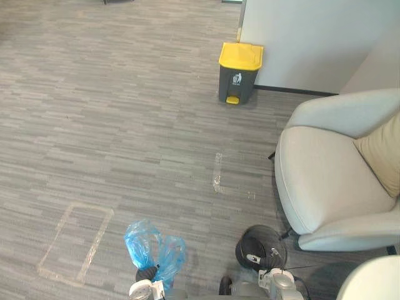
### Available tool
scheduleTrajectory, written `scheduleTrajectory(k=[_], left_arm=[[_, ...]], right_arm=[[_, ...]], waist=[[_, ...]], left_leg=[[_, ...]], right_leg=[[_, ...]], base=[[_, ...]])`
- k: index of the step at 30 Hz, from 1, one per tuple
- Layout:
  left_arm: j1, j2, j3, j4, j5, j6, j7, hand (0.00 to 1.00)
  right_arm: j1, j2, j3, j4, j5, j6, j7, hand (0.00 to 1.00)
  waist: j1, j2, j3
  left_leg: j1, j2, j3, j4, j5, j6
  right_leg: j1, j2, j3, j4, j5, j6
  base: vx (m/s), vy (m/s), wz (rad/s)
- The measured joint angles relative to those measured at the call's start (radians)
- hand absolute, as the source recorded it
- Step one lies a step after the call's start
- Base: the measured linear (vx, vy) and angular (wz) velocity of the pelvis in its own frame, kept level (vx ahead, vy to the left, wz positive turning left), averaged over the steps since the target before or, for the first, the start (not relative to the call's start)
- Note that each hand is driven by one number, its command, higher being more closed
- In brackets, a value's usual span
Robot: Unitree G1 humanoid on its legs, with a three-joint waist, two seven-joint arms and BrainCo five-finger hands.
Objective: Gather rubbish on tea table into small bin, then transfer packed bag to large trash can.
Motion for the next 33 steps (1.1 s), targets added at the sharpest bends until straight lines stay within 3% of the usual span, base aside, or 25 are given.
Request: scheduleTrajectory(k=[3, 5, 6, 7, 9, 12, 14, 16, 18, 20, 22, 23, 24, 25, 27, 28, 29, 30, 31, 33], left_arm=[[-0.009, -0.009, 0.009, -0.025, -0.001, -0.002, 0.000, 1.00], [-0.014, -0.011, 0.011, -0.025, -0.002, -0.003, 0.000, 1.00], [-0.013, -0.017, 0.012, -0.023, -0.002, -0.005, 0.000, 1.00], [-0.019, -0.002, 0.021, -0.019, -0.005, -0.003, 0.001, 1.00], [-0.035, 0.008, 0.024, -0.018, -0.004, -0.004, 0.002, 1.00], [-0.035, 0.008, 0.019, -0.016, -0.004, -0.002, 0.002, 1.00], [-0.039, 0.008, 0.004, 0.002, -0.011, -0.001, 0.002, 1.00], [-0.050, 0.005, -0.005, 0.023, -0.024, 0.001, 0.002, 1.00], [-0.062, 0.001, -0.006, 0.040, -0.024, 0.001, 0.002, 1.00], [-0.069, -0.004, -0.002, 0.062, -0.024, 0.001, 0.002, 1.00], [-0.083, -0.003, -0.001, 0.077, -0.023, 0.002, 0.001, 1.00], [-0.086, -0.004, -0.001, 0.080, -0.023, 0.002, 0.001, 1.00], [-0.085, -0.004, 0.001, 0.081, -0.023, 0.001, 0.000, 1.00], [-0.088, -0.014, 0.009, 0.089, -0.023, 0.002, 0.001, 1.00], [-0.072, -0.028, 0.012, 0.096, -0.022, 0.002, -0.001, 1.00], [-0.071, -0.028, 0.018, 0.096, -0.021, 0.002, 0.000, 1.00], [-0.072, -0.028, 0.019, 0.096, -0.021, 0.002, -0.001, 1.00], [-0.071, -0.027, 0.030, 0.096, -0.022, 0.002, -0.002, 1.00], [-0.070, -0.027, 0.055, 0.092, -0.022, 0.002, -0.002, 1.00], [-0.059, -0.020, 0.056, 0.058, -0.022, 0.000, -0.001, 1.00]], right_arm=[[-0.026, 0.008, -0.024, -0.001, 0.001, 0.004, -0.003, 0.00], [-0.025, 0.008, -0.040, -0.003, 0.005, 0.004, -0.005, 0.00], [-0.014, 0.007, -0.040, -0.004, 0.010, 0.005, -0.006, 0.00], [-0.014, 0.013, -0.038, 0.007, 0.010, 0.011, -0.008, 0.00], [-0.018, 0.029, -0.028, 0.020, 0.010, 0.016, -0.010, 0.00], [-0.017, 0.032, -0.030, 0.024, 0.007, 0.020, -0.012, 0.00], [-0.014, 0.024, -0.026, 0.024, 0.007, 0.020, -0.011, 0.00], [0.003, 0.023, -0.026, 0.013, 0.007, 0.019, -0.011, 0.00], [0.005, 0.030, -0.031, -0.001, 0.007, 0.012, -0.012, 0.00], [-0.007, 0.027, -0.043, -0.003, 0.005, 0.009, -0.011, 0.00], [-0.019, 0.025, -0.068, 0.004, 0.001, 0.008, -0.011, 0.00], [-0.021, 0.025, -0.076, 0.005, -0.001, 0.007, -0.012, 0.00], [-0.020, 0.029, -0.090, 0.011, -0.001, 0.008, -0.013, 0.00], [-0.019, 0.020, -0.103, 0.011, -0.001, 0.009, -0.013, 0.00], [-0.040, 0.006, -0.113, 0.028, -0.003, 0.008, -0.016, 0.00], [-0.040, 0.006, -0.113, 0.033, -0.003, 0.010, -0.016, 0.00], [-0.039, 0.005, -0.111, 0.031, -0.003, 0.009, -0.016, 0.00], [-0.044, 0.001, -0.107, 0.034, -0.001, 0.013, -0.017, 0.00], [-0.043, 0.004, -0.093, 0.043, 0.001, 0.015, -0.019, 0.00], [-0.043, 0.016, -0.075, 0.052, 0.013, 0.015, -0.021, 0.00]], waist=[[0.009, -0.004, 0.007], [0.011, -0.004, 0.007], [0.016, 0.005, 0.007], [0.024, -0.010, 0.002], [0.019, -0.058, -0.013], [0.036, -0.062, -0.010], [0.028, -0.046, 0.009], [0.008, -0.043, 0.013], [0.004, -0.045, 0.013], [0.001, -0.043, 0.015], [-0.014, -0.042, 0.016], [-0.019, -0.041, 0.018], [-0.028, -0.048, 0.020], [-0.038, -0.043, 0.032], [-0.037, -0.006, 0.028], [-0.040, 0.008, 0.025], [-0.040, 0.022, 0.025], [-0.031, 0.043, 0.029], [-0.019, 0.049, 0.032], [0.003, 0.030, 0.044]], left_leg=[[-0.113, 0.030, 0.088, -0.182, -0.027, 0.017], [-0.156, 0.031, 0.083, -0.388, 0.065, 0.028], [-0.158, 0.035, 0.061, -0.510, 0.222, 0.007], [-0.152, 0.013, 0.078, -0.497, 0.240, 0.017], [-0.152, -0.016, 0.126, -0.507, 0.193, 0.037], [-0.082, -0.028, 0.182, -0.514, 0.146, 0.067], [0.033, -0.049, 0.202, -0.562, 0.110, 0.075], [0.140, -0.063, 0.207, -0.611, 0.092, 0.074], [0.205, -0.069, 0.220, -0.670, 0.078, 0.068], [0.269, -0.075, 0.226, -0.713, 0.074, 0.063], [0.329, -0.077, 0.195, -0.758, 0.067, 0.055], [0.341, -0.080, 0.181, -0.769, 0.065, 0.051], [0.375, -0.096, 0.134, -0.789, 0.053, 0.038], [0.414, -0.096, 0.082, -0.793, 0.027, 0.031], [0.405, -0.071, 0.022, -0.716, 0.024, 0.033], [0.330, -0.048, -0.017, -0.547, 0.012, 0.012], [0.269, -0.028, -0.037, -0.419, 0.013, -0.019], [0.156, 0.023, -0.055, -0.166, 0.057, -0.112], [0.091, 0.063, -0.043, -0.003, 0.060, -0.119], [0.029, 0.084, -0.003, 0.060, 0.038, -0.079]], right_leg=[[0.063, -0.043, 0.020, -0.007, -0.001, 0.000], [0.096, -0.068, 0.024, -0.017, -0.012, 0.019], [0.117, -0.069, 0.043, -0.022, -0.037, 0.061], [0.131, -0.097, 0.074, -0.029, -0.065, 0.094], [0.103, -0.142, 0.113, -0.008, -0.051, 0.088], [0.043, -0.174, 0.156, 0.147, 0.008, 0.142], [-0.088, -0.188, 0.187, 0.497, 0.081, 0.165], [-0.208, -0.173, 0.162, 0.725, 0.038, 0.151], [-0.302, -0.171, 0.069, 0.717, -0.004, 0.127], [-0.359, -0.162, -0.036, 0.587, -0.030, 0.111], [-0.387, -0.095, -0.075, 0.308, 0.012, 0.101], [-0.378, -0.083, -0.073, 0.249, 0.041, 0.098], [-0.366, -0.065, -0.048, 0.139, 0.118, 0.085], [-0.347, -0.061, -0.030, 0.169, 0.156, 0.014], [-0.337, -0.060, -0.057, 0.228, 0.051, 0.020], [-0.312, -0.054, -0.077, 0.218, 0.022, 0.019], [-0.290, -0.040, -0.088, 0.200, 0.012, 0.018], [-0.234, 0.000, -0.092, 0.154, 0.004, 0.006], [-0.175, 0.031, -0.081, 0.122, -0.005, -0.017], [-0.075, 0.038, -0.065, 0.087, -0.023, -0.032]], base=[[0.35, 0.092, -0.35], [0.32, 0.195, -0.32], [0.32, 0.262, -0.43], [0.33, 0.269, -0.34], [0.35, 0.268, -0.35], [0.33, 0.278, -0.54], [0.35, 0.250, -0.34], [0.32, 0.148, 0.03], [0.34, 0.093, -0.04], [0.34, 0.019, -0.05], [0.57, -0.049, 0.38], [0.49, -0.100, 0.81], [0.52, -0.153, 0.90], [0.51, -0.162, 0.88], [0.47, -0.196, 0.57], [0.46, -0.225, 0.48], [0.46, -0.219, 0.32], [0.49, -0.174, -0.06], [0.51, -0.134, -0.28], [0.50, -0.058, -0.43]])
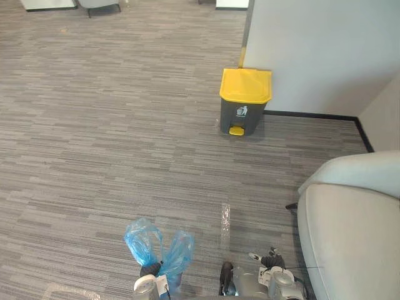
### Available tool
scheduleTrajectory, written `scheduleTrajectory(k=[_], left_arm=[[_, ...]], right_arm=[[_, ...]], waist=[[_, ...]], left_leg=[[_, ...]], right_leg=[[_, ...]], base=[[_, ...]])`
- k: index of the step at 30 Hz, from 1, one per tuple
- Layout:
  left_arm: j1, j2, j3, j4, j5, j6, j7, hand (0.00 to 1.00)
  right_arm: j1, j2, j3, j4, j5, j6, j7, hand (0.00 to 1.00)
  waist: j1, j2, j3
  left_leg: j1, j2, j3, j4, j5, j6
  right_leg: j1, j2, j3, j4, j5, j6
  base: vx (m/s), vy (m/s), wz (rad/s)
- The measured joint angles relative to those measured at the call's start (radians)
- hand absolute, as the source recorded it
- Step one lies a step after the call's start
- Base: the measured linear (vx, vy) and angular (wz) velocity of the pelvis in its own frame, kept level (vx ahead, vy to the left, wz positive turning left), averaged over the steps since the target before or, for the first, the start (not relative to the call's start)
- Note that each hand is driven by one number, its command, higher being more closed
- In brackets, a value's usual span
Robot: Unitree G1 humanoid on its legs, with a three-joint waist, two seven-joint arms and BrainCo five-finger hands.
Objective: Gather rubbish on tea table into small bin, then transfer packed bag to large trash can.
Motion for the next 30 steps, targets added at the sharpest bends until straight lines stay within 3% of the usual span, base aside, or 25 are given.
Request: scheduleTrajectory(k=[2, 4, 5, 6, 7, 8, 10, 11, 12, 13, 14, 16, 18, 21, 23, 24, 25, 26, 28, 29, 30], left_arm=[[-0.007, -0.002, -0.001, -0.029, -0.001, -0.004, 0.000, 1.00], [-0.006, -0.009, 0.001, -0.045, -0.001, -0.005, 0.000, 1.00], [-0.012, -0.008, 0.002, -0.047, 0.000, -0.005, 0.001, 1.00], [-0.013, -0.009, 0.001, -0.045, 0.000, -0.004, 0.001, 1.00], [-0.012, -0.009, 0.000, -0.043, 0.000, -0.004, 0.002, 1.00], [-0.013, 0.002, 0.002, -0.036, 0.000, -0.003, 0.004, 1.00], [-0.020, -0.003, -0.011, -0.037, -0.001, -0.004, 0.003, 1.00], [-0.022, -0.003, -0.014, -0.035, -0.001, -0.004, 0.003, 1.00], [-0.033, 0.003, -0.015, -0.018, -0.001, -0.003, 0.003, 1.00], [-0.040, 0.006, -0.021, -0.011, -0.001, 0.000, 0.004, 1.00], [-0.040, 0.012, -0.042, 0.008, -0.002, 0.007, 0.006, 1.00], [-0.042, 0.010, -0.067, 0.021, -0.005, 0.008, 0.005, 1.00], [-0.046, 0.006, -0.080, 0.024, 0.000, 0.008, 0.006, 1.00], [-0.044, 0.004, -0.078, 0.042, -0.002, 0.008, 0.002, 1.00], [-0.049, -0.001, -0.087, 0.041, -0.002, 0.008, 0.004, 1.00], [-0.047, 0.001, -0.104, 0.041, -0.002, 0.006, 0.003, 1.00], [-0.047, -0.001, -0.123, 0.052, -0.001, 0.010, -0.001, 1.00], [-0.038, 0.001, -0.125, 0.049, -0.001, 0.008, -0.001, 1.00], [-0.033, -0.004, -0.118, 0.044, -0.001, 0.006, 0.002, 1.00], [-0.033, -0.003, -0.119, 0.042, -0.001, 0.006, 0.002, 1.00], [-0.028, 0.000, -0.116, 0.037, -0.001, 0.005, 0.001, 1.00]], right_arm=[[-0.001, 0.008, 0.006, 0.001, 0.018, 0.001, 0.000, 0.00], [-0.008, 0.019, 0.005, 0.000, 0.018, 0.004, -0.001, 0.00], [-0.015, 0.020, 0.004, -0.001, 0.018, 0.006, -0.002, 0.00], [-0.014, 0.019, 0.001, -0.003, 0.018, 0.005, -0.003, 0.00], [-0.009, 0.018, -0.001, -0.003, 0.017, 0.006, -0.005, 0.00], [-0.005, 0.018, 0.013, 0.014, 0.016, 0.011, -0.005, 0.00], [0.003, 0.019, 0.006, 0.014, 0.016, 0.013, -0.006, 0.00], [0.009, 0.019, 0.007, 0.015, 0.016, 0.012, -0.006, 0.00], [0.014, 0.018, 0.008, 0.015, 0.015, 0.012, 0.000, 0.00], [0.017, 0.017, 0.007, 0.014, 0.015, 0.012, 0.000, 0.00], [0.030, 0.011, 0.008, -0.010, 0.011, 0.010, 0.001, 0.00], [0.044, 0.012, 0.008, -0.033, 0.011, 0.002, -0.001, 0.00], [0.037, 0.013, -0.005, -0.051, 0.011, -0.005, 0.000, 0.00], [0.021, 0.010, -0.040, -0.052, 0.011, -0.006, 0.000, 0.00], [0.019, 0.011, -0.044, -0.051, 0.011, -0.006, 0.000, 0.00], [0.022, 0.011, -0.042, -0.045, 0.005, -0.005, 0.000, 0.00], [0.015, 0.001, -0.041, -0.040, -0.007, -0.003, 0.001, 0.00], [0.011, -0.005, -0.041, -0.040, -0.017, -0.003, -0.001, 0.00], [0.008, -0.018, -0.041, -0.031, -0.022, -0.002, -0.001, 0.00], [0.008, -0.019, -0.041, -0.030, -0.022, -0.002, -0.002, 0.00], [0.007, -0.018, -0.026, -0.023, -0.021, 0.001, -0.003, 0.00]], waist=[[0.004, -0.019, 0.009], [0.013, -0.034, 0.010], [0.014, -0.038, 0.012], [0.015, -0.035, 0.008], [0.017, -0.033, 0.007], [0.017, -0.049, -0.012], [0.014, -0.065, -0.025], [0.022, -0.068, -0.024], [0.021, -0.077, -0.014], [0.018, -0.078, -0.011], [0.004, -0.076, -0.007], [-0.007, -0.083, -0.011], [-0.006, -0.084, -0.012], [-0.013, -0.073, -0.002], [-0.022, -0.069, 0.000], [-0.033, -0.083, 0.001], [-0.037, -0.070, 0.001], [-0.037, -0.051, -0.010], [-0.040, -0.009, -0.023], [-0.039, -0.002, -0.021], [-0.033, 0.005, -0.019]], left_leg=[[-0.065, 0.001, 0.043, -0.074, -0.027, 0.050], [-0.109, -0.004, 0.071, -0.272, -0.035, 0.068], [-0.133, -0.024, 0.048, -0.459, 0.013, 0.089], [-0.135, -0.033, 0.030, -0.533, 0.062, 0.085], [-0.138, -0.043, 0.014, -0.574, 0.168, 0.075], [-0.124, -0.072, 0.029, -0.577, 0.183, 0.079], [-0.113, -0.091, 0.062, -0.575, 0.146, 0.105], [-0.081, -0.097, 0.077, -0.570, 0.105, 0.116], [-0.008, -0.114, 0.099, -0.593, 0.068, 0.128], [0.026, -0.124, 0.103, -0.601, 0.054, 0.133], [0.095, -0.143, 0.110, -0.614, 0.030, 0.141], [0.170, -0.154, 0.115, -0.639, 0.004, 0.149], [0.240, -0.162, 0.114, -0.716, -0.007, 0.147], [0.332, -0.159, 0.116, -0.782, -0.008, 0.145], [0.393, -0.159, 0.098, -0.820, -0.012, 0.140], [0.420, -0.180, 0.055, -0.830, -0.020, 0.129], [0.453, -0.171, 0.018, -0.824, -0.031, 0.116], [0.443, -0.155, 0.006, -0.804, -0.030, 0.115], [0.338, -0.118, -0.038, -0.552, -0.019, 0.095], [0.288, -0.104, -0.047, -0.436, 0.008, 0.052], [0.191, -0.062, -0.045, -0.210, 0.061, -0.014]], right_leg=[[0.081, -0.002, 0.033, -0.057, -0.001, 0.004], [0.126, -0.013, 0.069, -0.096, 0.003, 0.014], [0.156, -0.037, 0.099, -0.111, -0.014, 0.044], [0.167, -0.042, 0.113, -0.114, -0.023, 0.059], [0.181, -0.051, 0.128, -0.119, -0.038, 0.084], [0.195, -0.083, 0.161, -0.120, -0.052, 0.108], [0.176, -0.121, 0.174, -0.088, -0.025, 0.146], [0.132, -0.131, 0.192, 0.040, -0.019, 0.158], [0.051, -0.150, 0.208, 0.287, 0.005, 0.173], [0.000, -0.161, 0.212, 0.404, 0.042, 0.169], [-0.093, -0.182, 0.222, 0.636, 0.064, 0.158], [-0.190, -0.179, 0.204, 0.758, 0.053, 0.154], [-0.320, -0.174, 0.118, 0.675, 0.032, 0.150], [-0.353, -0.152, 0.017, 0.481, 0.021, 0.133], [-0.341, -0.108, -0.001, 0.224, 0.079, 0.115], [-0.307, -0.102, 0.007, 0.106, 0.165, 0.097], [-0.302, -0.101, 0.008, 0.143, 0.176, 0.043], [-0.300, -0.096, 0.006, 0.156, 0.148, 0.042], [-0.264, -0.068, -0.016, 0.145, 0.066, 0.038], [-0.239, -0.057, -0.019, 0.128, 0.055, 0.036], [-0.172, -0.034, -0.014, 0.080, 0.044, 0.024]], base=[[0.56, -0.007, -0.49], [0.43, 0.094, -0.64], [0.40, 0.190, -0.57], [0.40, 0.217, -0.67], [0.40, 0.231, -0.46], [0.43, 0.246, -0.32], [0.47, 0.320, -0.26], [0.37, 0.323, -0.55], [0.34, 0.299, -0.51], [0.33, 0.225, -0.22], [0.34, 0.196, 0.12], [0.37, 0.163, 0.20], [0.42, 0.109, 0.07], [0.48, 0.037, 0.04], [0.60, -0.056, 0.42], [0.67, -0.126, 0.55], [0.55, -0.114, 0.45], [0.51, -0.146, 0.32], [0.53, -0.164, 0.26], [0.55, -0.152, 0.09], [0.44, -0.108, -0.01]])
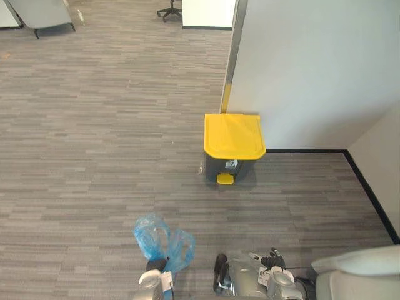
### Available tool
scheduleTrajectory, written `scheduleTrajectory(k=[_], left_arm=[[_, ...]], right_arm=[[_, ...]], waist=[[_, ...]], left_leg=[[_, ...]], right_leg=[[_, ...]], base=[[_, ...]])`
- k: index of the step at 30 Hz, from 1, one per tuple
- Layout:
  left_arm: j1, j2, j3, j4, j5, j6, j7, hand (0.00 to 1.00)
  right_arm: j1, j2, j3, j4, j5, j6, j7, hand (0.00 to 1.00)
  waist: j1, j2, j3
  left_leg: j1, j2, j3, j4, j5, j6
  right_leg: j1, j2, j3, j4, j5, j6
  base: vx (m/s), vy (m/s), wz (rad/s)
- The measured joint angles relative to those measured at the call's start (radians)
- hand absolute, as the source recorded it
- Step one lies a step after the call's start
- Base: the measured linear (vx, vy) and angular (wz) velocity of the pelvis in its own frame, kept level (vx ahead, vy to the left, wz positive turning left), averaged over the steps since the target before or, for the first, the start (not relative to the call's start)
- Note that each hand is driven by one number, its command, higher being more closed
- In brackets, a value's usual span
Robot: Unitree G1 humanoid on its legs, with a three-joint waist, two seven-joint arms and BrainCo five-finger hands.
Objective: Gather rubbish on tea table into small bin, then transfer packed bag to large trash can.
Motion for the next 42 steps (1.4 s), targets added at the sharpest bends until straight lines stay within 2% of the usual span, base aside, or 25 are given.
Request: scheduleTrajectory(k=[2, 3, 4, 5, 7, 8, 9, 10, 11, 12, 14, 16, 18, 21, 25, 26, 27, 30, 32, 36, 38, 39, 40, 41, 42], left_arm=[[0.011, 0.000, 0.017, -0.025, 0.000, -0.002, 0.000, 1.00], [0.009, 0.000, 0.014, -0.046, 0.000, -0.002, -0.002, 1.00], [0.011, -0.004, 0.010, -0.057, 0.000, -0.002, -0.006, 1.00], [0.012, -0.003, 0.000, -0.071, 0.000, -0.003, -0.001, 1.00], [0.009, -0.003, -0.007, -0.077, 0.000, -0.004, -0.001, 1.00], [0.005, -0.003, -0.008, -0.078, 0.000, -0.006, 0.000, 1.00], [0.010, -0.003, -0.017, -0.077, 0.000, -0.006, -0.001, 1.00], [0.014, 0.000, -0.019, -0.076, 0.000, -0.007, -0.001, 1.00], [0.011, 0.009, -0.011, -0.075, 0.000, -0.006, 0.002, 1.00], [0.008, 0.008, -0.016, -0.074, 0.000, -0.005, 0.001, 1.00], [0.013, -0.002, -0.026, -0.071, 0.000, -0.005, 0.000, 1.00], [0.012, 0.003, -0.041, -0.068, 0.000, -0.005, 0.001, 1.00], [0.015, 0.010, -0.044, -0.064, 0.000, -0.003, 0.001, 1.00], [0.015, 0.012, -0.043, -0.049, 0.000, 0.002, 0.001, 1.00], [0.012, 0.012, -0.042, -0.031, 0.000, 0.001, 0.001, 1.00], [0.012, 0.013, -0.043, -0.023, 0.000, 0.001, 0.001, 1.00], [0.000, 0.009, -0.042, -0.003, 0.000, 0.001, 0.000, 1.00], [-0.003, -0.001, -0.042, 0.010, 0.000, -0.002, -0.002, 1.00], [-0.006, -0.001, -0.047, 0.008, 0.000, -0.002, -0.002, 1.00], [-0.001, 0.002, -0.062, 0.002, 0.000, -0.002, -0.004, 1.00], [0.001, 0.008, -0.062, -0.001, 0.000, -0.002, -0.004, 1.00], [0.006, 0.008, -0.062, -0.019, 0.000, -0.002, -0.004, 1.00], [0.007, 0.008, -0.062, -0.018, 0.001, -0.002, -0.004, 1.00], [0.006, 0.008, -0.062, -0.015, 0.001, -0.001, -0.004, 1.00], [0.011, 0.011, -0.062, -0.014, 0.001, -0.001, -0.003, 1.00]], right_arm=[[0.002, 0.012, 0.028, 0.010, 0.002, 0.007, -0.002, 0.00], [0.002, 0.022, 0.040, 0.018, 0.009, 0.009, -0.003, 0.00], [0.001, 0.027, 0.042, 0.020, 0.010, 0.009, -0.003, 0.00], [0.001, 0.037, 0.041, 0.020, 0.011, 0.010, -0.002, 0.00], [-0.006, 0.038, 0.043, 0.017, 0.016, 0.011, -0.002, 0.00], [0.000, 0.038, 0.031, 0.014, 0.017, 0.012, -0.008, 0.00], [0.017, 0.032, 0.025, 0.011, 0.017, 0.010, -0.010, 0.00], [0.021, 0.031, 0.024, 0.015, 0.017, 0.010, -0.010, 0.00], [0.019, 0.034, 0.034, 0.019, 0.017, 0.014, -0.011, 0.00], [0.023, 0.036, 0.027, 0.017, 0.017, 0.016, -0.012, 0.00], [0.037, 0.036, 0.025, 0.014, 0.015, 0.016, -0.013, 0.00], [0.043, 0.035, 0.034, 0.001, 0.006, 0.015, -0.008, 0.00], [0.044, 0.031, 0.033, -0.006, 0.004, 0.013, -0.007, 0.00], [0.042, 0.031, 0.032, -0.006, -0.002, 0.010, -0.007, 0.00], [0.032, 0.026, 0.023, -0.003, -0.002, 0.007, -0.006, 0.00], [0.027, 0.027, 0.021, 0.006, -0.003, 0.007, -0.006, 0.00], [0.022, 0.027, 0.010, 0.015, -0.003, 0.008, -0.003, 0.00], [0.012, 0.007, -0.017, 0.028, -0.003, 0.010, -0.007, 0.00], [0.012, 0.004, -0.018, 0.039, -0.001, 0.009, -0.008, 0.00], [0.018, 0.006, -0.015, 0.044, 0.002, 0.016, -0.009, 0.00], [0.020, 0.006, -0.017, 0.044, 0.007, 0.017, -0.010, 0.00], [0.018, 0.008, -0.018, 0.050, 0.008, 0.018, -0.012, 0.00], [0.016, 0.007, -0.019, 0.058, 0.009, 0.018, -0.012, 0.00], [0.016, 0.004, -0.020, 0.058, 0.009, 0.018, -0.012, 0.00], [0.016, 0.005, -0.019, 0.060, 0.009, 0.019, -0.012, 0.00]], waist=[[0.015, -0.010, 0.009], [0.019, -0.028, 0.019], [0.023, -0.035, 0.018], [0.037, -0.044, 0.013], [0.041, -0.046, 0.017], [0.039, -0.050, 0.016], [0.039, -0.038, 0.006], [0.044, -0.042, 0.003], [0.045, -0.066, -0.009], [0.040, -0.080, -0.012], [0.041, -0.080, -0.012], [0.044, -0.078, -0.011], [0.041, -0.070, -0.006], [0.037, -0.078, -0.009], [0.024, -0.074, -0.009], [0.018, -0.078, -0.010], [0.012, -0.084, -0.008], [0.016, -0.022, -0.021], [0.015, -0.017, -0.025], [0.018, -0.033, -0.018], [0.019, -0.037, -0.017], [0.020, -0.045, -0.018], [0.020, -0.040, -0.022], [0.020, -0.036, -0.023], [0.030, -0.046, -0.036]], left_leg=[[-0.092, 0.040, 0.025, 0.175, -0.009, 0.016], [-0.138, 0.048, 0.056, 0.185, -0.029, 0.049], [-0.159, 0.050, 0.074, 0.161, -0.041, 0.062], [-0.193, 0.051, 0.109, 0.068, -0.071, 0.074], [-0.229, 0.041, 0.122, -0.124, -0.073, 0.087], [-0.250, 0.008, 0.088, -0.294, -0.026, 0.090], [-0.252, -0.001, 0.044, -0.393, 0.099, 0.088], [-0.250, -0.009, 0.031, -0.384, 0.119, 0.079], [-0.238, -0.031, 0.057, -0.390, 0.099, 0.090], [-0.212, -0.047, 0.093, -0.412, 0.088, 0.106], [-0.169, -0.062, 0.135, -0.432, 0.065, 0.127], [-0.112, -0.067, 0.187, -0.448, 0.027, 0.144], [-0.064, -0.071, 0.201, -0.459, 0.001, 0.149], [0.028, -0.074, 0.205, -0.515, -0.011, 0.148], [0.101, -0.070, 0.191, -0.580, -0.016, 0.139], [0.113, -0.076, 0.169, -0.582, -0.028, 0.120], [0.128, -0.087, 0.128, -0.581, -0.044, 0.100], [0.130, -0.038, 0.066, -0.544, -0.045, 0.096], [0.079, -0.009, 0.043, -0.432, -0.043, 0.092], [0.027, 0.028, 0.073, -0.283, -0.047, 0.063], [0.017, 0.025, 0.086, -0.319, -0.078, 0.075], [0.004, 0.006, 0.085, -0.407, -0.086, 0.080], [0.007, 0.005, 0.085, -0.501, -0.035, 0.098], [0.011, 0.005, 0.083, -0.528, -0.016, 0.067], [0.031, -0.012, 0.117, -0.547, -0.013, 0.069]], right_leg=[[0.108, 0.019, 0.007, -0.067, -0.013, -0.013], [0.171, 0.020, 0.024, -0.108, -0.014, -0.014], [0.198, 0.019, 0.034, -0.125, -0.014, -0.014], [0.229, 0.012, 0.054, -0.147, -0.013, -0.013], [0.262, -0.002, 0.080, -0.151, -0.018, -0.005], [0.290, -0.020, 0.104, -0.148, -0.036, 0.027], [0.288, -0.013, 0.113, -0.143, -0.051, 0.051], [0.291, -0.013, 0.131, -0.140, -0.063, 0.069], [0.300, -0.046, 0.158, -0.141, -0.085, 0.096], [0.297, -0.075, 0.179, -0.117, -0.090, 0.103], [0.264, -0.099, 0.199, -0.025, -0.087, 0.107], [0.163, -0.117, 0.225, 0.207, -0.050, 0.145], [0.068, -0.129, 0.231, 0.399, -0.002, 0.144], [0.003, -0.147, 0.148, 0.475, -0.060, 0.132], [-0.035, -0.119, 0.076, 0.235, -0.069, 0.118], [-0.020, -0.091, 0.102, 0.075, 0.004, 0.102], [0.001, -0.085, 0.116, 0.022, 0.061, 0.067], [0.055, -0.049, 0.077, -0.022, 0.029, 0.050], [0.104, -0.032, 0.049, -0.077, 0.025, 0.044], [0.196, -0.024, 0.039, -0.160, 0.031, 0.031], [0.220, -0.027, 0.053, -0.187, 0.035, 0.031], [0.218, -0.041, 0.076, -0.190, 0.042, 0.042], [0.217, -0.041, 0.089, -0.193, 0.050, 0.055], [0.217, -0.035, 0.102, -0.199, 0.053, 0.061], [0.216, -0.038, 0.146, -0.222, 0.072, 0.090]], base=[[0.57, -0.090, -0.26], [0.59, -0.068, -0.39], [0.55, -0.030, -0.50], [0.34, 0.013, -0.58], [0.38, 0.112, -0.60], [0.40, 0.201, -0.51], [0.30, 0.190, -0.57], [0.29, 0.214, -0.47], [0.32, 0.231, -0.45], [0.35, 0.280, -0.48], [0.22, 0.231, -0.53], [0.16, 0.204, -0.61], [0.17, 0.145, -0.35], [0.22, 0.055, 0.04], [0.29, -0.052, 0.19], [0.35, -0.143, 0.49], [0.43, -0.161, 0.49], [0.33, -0.162, 0.32], [0.29, -0.186, 0.24], [0.19, -0.059, 0.13], [0.13, 0.077, -0.15], [0.08, 0.153, -0.34], [0.07, 0.165, -0.40], [0.08, 0.183, -0.65], [0.07, 0.229, -0.68]])
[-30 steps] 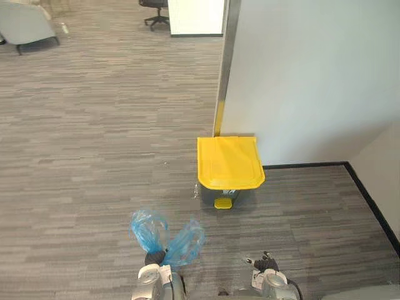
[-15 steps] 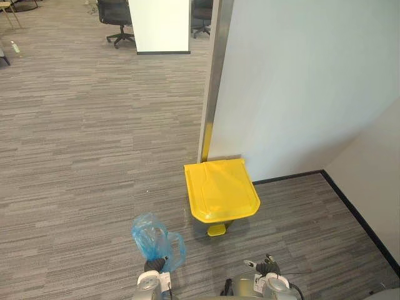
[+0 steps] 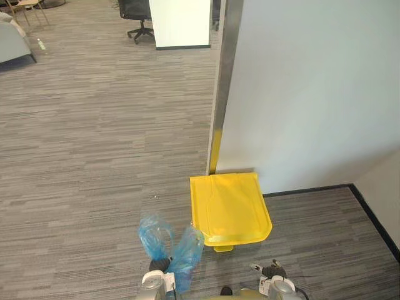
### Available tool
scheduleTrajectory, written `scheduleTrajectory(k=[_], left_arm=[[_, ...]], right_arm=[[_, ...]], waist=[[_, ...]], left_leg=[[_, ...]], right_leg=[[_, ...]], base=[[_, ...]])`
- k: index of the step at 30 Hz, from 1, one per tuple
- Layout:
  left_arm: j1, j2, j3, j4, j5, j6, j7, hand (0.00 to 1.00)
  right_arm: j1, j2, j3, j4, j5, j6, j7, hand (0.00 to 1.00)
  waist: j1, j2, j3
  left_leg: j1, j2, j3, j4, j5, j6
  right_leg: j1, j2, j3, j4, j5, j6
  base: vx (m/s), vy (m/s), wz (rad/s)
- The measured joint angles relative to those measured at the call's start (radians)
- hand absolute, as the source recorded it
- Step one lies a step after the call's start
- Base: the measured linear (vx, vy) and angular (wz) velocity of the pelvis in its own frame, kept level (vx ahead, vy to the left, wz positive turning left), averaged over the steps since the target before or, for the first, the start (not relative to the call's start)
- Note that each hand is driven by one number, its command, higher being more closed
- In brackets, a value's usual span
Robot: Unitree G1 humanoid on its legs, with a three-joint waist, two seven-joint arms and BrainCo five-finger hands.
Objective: Gather rubbish on tea table into small bin, then transfer packed bag to large trash can.
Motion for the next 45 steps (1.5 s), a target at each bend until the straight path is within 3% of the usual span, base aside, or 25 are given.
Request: scheduleTrajectory(k=[6, 20, 23, 26, 28, 30, 33, 36, 37, 38, 40, 41, 43, 44, 45], left_arm=[[-0.004, 0.013, 0.000, 0.020, 0.002, 0.000, -0.001, 1.00], [-0.005, 0.022, 0.020, 0.048, 0.002, -0.004, 0.002, 1.00], [-0.005, 0.022, 0.021, 0.048, 0.002, -0.005, 0.002, 1.00], [-0.011, 0.022, 0.021, 0.045, 0.001, -0.006, 0.002, 1.00], [-0.021, 0.017, 0.027, 0.046, 0.001, -0.006, 0.002, 1.00], [-0.029, 0.014, 0.044, 0.047, 0.002, -0.006, 0.003, 1.00], [-0.049, 0.029, 0.054, 0.057, 0.001, -0.005, 0.004, 1.00], [-0.057, 0.038, 0.072, 0.062, 0.001, -0.005, 0.003, 1.00], [-0.065, 0.035, 0.082, 0.069, 0.001, -0.001, 0.002, 1.00], [-0.071, 0.033, 0.081, 0.077, 0.001, 0.000, 0.002, 1.00], [-0.074, 0.008, 0.082, 0.077, 0.021, -0.005, 0.002, 1.00], [-0.079, 0.009, 0.083, 0.076, 0.032, -0.006, 0.002, 1.00], [-0.089, 0.018, 0.071, 0.070, -0.031, 0.003, -0.063, 1.00], [-0.117, 0.021, 0.058, 0.058, 0.080, 0.002, -0.042, 1.00], [-0.125, 0.021, 0.061, 0.054, 0.080, 0.000, -0.040, 1.00]], right_arm=[[0.014, 0.025, -0.025, -0.001, 0.000, -0.001, 0.004, 0.00], [0.006, 0.025, -0.034, -0.001, -0.001, -0.004, 0.002, 0.00], [0.005, 0.024, -0.014, -0.001, -0.001, -0.003, -0.003, 0.00], [0.002, 0.027, 0.007, -0.007, -0.001, -0.004, -0.004, 0.00], [-0.003, 0.027, 0.012, -0.013, -0.001, -0.003, -0.003, 0.00], [-0.016, 0.021, 0.012, -0.019, -0.003, -0.003, -0.003, 0.00], [-0.042, 0.023, 0.011, -0.018, -0.004, -0.002, -0.005, 0.00], [-0.045, 0.022, 0.003, -0.014, -0.003, -0.001, -0.009, 0.00], [-0.048, 0.015, -0.001, -0.017, -0.004, 0.000, -0.005, 0.00], [-0.063, 0.002, -0.007, -0.017, -0.005, -0.001, -0.006, 0.00], [-0.070, -0.007, -0.056, -0.021, -0.002, -0.002, -0.012, 0.00], [-0.065, -0.008, -0.067, -0.019, 0.000, -0.001, -0.018, 0.00], [-0.060, -0.013, -0.066, -0.019, 0.003, 0.000, -0.014, 0.00], [-0.060, -0.005, -0.079, -0.021, 0.001, 0.001, -0.009, 0.00], [-0.060, -0.004, -0.086, -0.020, 0.002, 0.001, -0.005, 0.00]], waist=[[-0.003, -0.019, -0.012], [-0.002, -0.005, -0.011], [0.000, -0.010, -0.007], [0.003, -0.029, 0.014], [0.004, -0.028, 0.032], [0.002, -0.030, 0.039], [0.008, -0.044, 0.067], [0.009, -0.064, 0.077], [0.009, -0.063, 0.079], [0.010, -0.028, 0.094], [0.007, 0.005, 0.102], [0.008, 0.006, 0.103], [0.010, 0.007, 0.102], [0.011, 0.006, 0.104], [0.011, 0.006, 0.104]], left_leg=[[0.017, -0.058, 0.055, 0.000, 0.000, 0.001], [0.054, -0.058, 0.080, -0.069, 0.012, 0.021], [0.061, -0.059, 0.083, -0.068, 0.013, 0.027], [0.071, -0.071, 0.079, -0.054, 0.000, 0.049], [0.104, -0.084, 0.068, -0.050, -0.023, 0.080], [0.129, -0.071, 0.061, -0.039, -0.040, 0.085], [0.111, -0.037, 0.059, 0.058, -0.102, 0.080], [0.121, -0.043, 0.065, 0.150, -0.187, 0.047], [0.127, -0.042, 0.054, 0.177, -0.214, 0.029], [0.132, -0.022, 0.041, 0.192, -0.228, 0.027], [0.121, -0.020, -0.037, 0.193, -0.222, 0.020], [0.123, -0.017, -0.058, 0.196, -0.222, 0.020], [0.118, -0.002, -0.082, 0.229, -0.222, 0.020], [0.118, 0.016, -0.119, 0.263, -0.222, 0.020], [0.119, 0.023, -0.124, 0.273, -0.223, 0.019]], right_leg=[[0.002, -0.046, 0.068, -0.046, 0.038, 0.043], [-0.011, -0.025, 0.102, -0.063, 0.066, 0.032], [-0.016, -0.028, 0.105, -0.041, 0.066, 0.031], [-0.039, -0.048, 0.095, 0.062, 0.023, 0.038], [-0.103, -0.076, 0.050, 0.229, -0.003, 0.054], [-0.164, -0.074, 0.000, 0.330, -0.022, 0.038], [-0.280, -0.049, -0.026, 0.291, 0.010, 0.026], [-0.297, -0.059, -0.043, 0.183, 0.030, 0.052], [-0.297, -0.062, -0.034, 0.196, 0.051, 0.063], [-0.298, -0.049, -0.045, 0.227, 0.026, 0.086], [-0.311, -0.037, -0.056, 0.274, -0.006, 0.072], [-0.311, -0.037, -0.061, 0.294, -0.014, 0.062], [-0.307, -0.040, -0.085, 0.340, -0.055, 0.052], [-0.286, -0.054, -0.120, 0.381, -0.081, 0.045], [-0.278, -0.056, -0.126, 0.384, -0.084, 0.043]], base=[[0.02, 0.164, -0.35], [-0.04, -0.001, -0.11], [-0.08, -0.013, -0.05], [-0.14, -0.017, 0.00], [-0.11, 0.010, 0.02], [-0.05, 0.014, 0.00], [0.05, -0.028, -0.04], [0.21, -0.125, -0.01], [0.34, -0.152, 0.01], [0.32, -0.113, 0.08], [0.26, -0.075, 0.36], [0.27, -0.102, 0.52], [0.22, -0.098, 0.48], [0.16, -0.080, 0.48], [0.21, -0.084, 0.43]])
